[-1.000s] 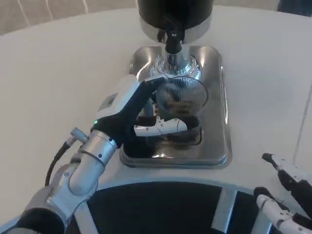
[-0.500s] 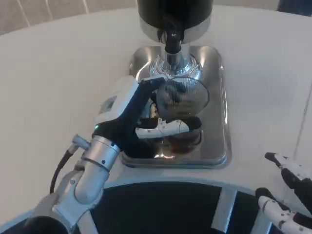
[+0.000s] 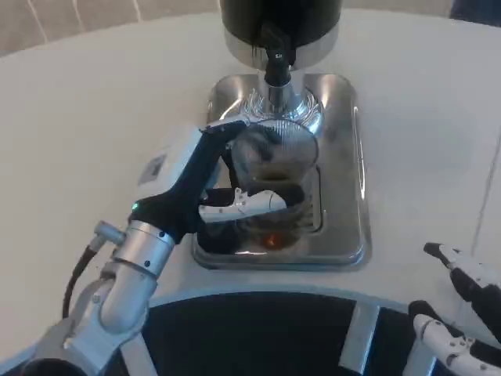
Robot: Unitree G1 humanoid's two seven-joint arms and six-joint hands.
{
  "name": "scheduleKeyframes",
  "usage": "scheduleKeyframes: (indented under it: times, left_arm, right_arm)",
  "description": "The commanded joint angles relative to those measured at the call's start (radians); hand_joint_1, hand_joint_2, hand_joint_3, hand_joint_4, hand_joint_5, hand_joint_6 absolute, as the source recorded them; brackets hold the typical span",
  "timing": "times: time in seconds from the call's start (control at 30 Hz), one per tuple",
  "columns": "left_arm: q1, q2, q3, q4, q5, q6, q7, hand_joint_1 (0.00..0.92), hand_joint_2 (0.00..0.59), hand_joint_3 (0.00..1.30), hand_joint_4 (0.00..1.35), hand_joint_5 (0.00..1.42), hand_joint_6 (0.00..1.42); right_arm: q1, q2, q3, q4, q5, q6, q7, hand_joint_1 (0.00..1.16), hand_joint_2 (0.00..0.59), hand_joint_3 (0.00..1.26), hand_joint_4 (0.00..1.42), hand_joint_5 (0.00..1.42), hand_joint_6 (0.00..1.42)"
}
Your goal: Grasp the cup under the faucet to collect the drink, then remove the cup.
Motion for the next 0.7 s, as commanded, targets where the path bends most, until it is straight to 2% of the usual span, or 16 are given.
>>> scheduleKeyframes:
  times: [0.03, 0.5, 0.7]
  left_arm:
    - [0.033, 0.040, 0.025, -0.057, -0.022, -0.042, -0.017, 0.604, 0.032, 0.96, 1.15, 1.36, 1.42]
    - [0.130, 0.133, 0.077, -0.136, -0.045, -0.078, -0.072, 0.615, 0.005, 0.96, 1.14, 1.35, 1.42]
    - [0.188, 0.177, 0.114, -0.185, -0.077, -0.094, -0.111, 0.617, 0.000, 0.96, 1.14, 1.35, 1.42]
  right_arm:
    - [-0.005, -0.010, -0.009, 0.000, 0.013, 0.002, -0.018, 0.18, 0.483, 0.03, 0.00, 0.00, 0.00]
    - [-0.027, -0.016, 0.019, -0.001, 0.007, 0.002, -0.034, 0.19, 0.483, 0.03, 0.00, 0.00, 0.00]
    - [-0.057, -0.033, 0.030, 0.007, 0.006, -0.010, -0.035, 0.18, 0.483, 0.03, 0.00, 0.00, 0.00]
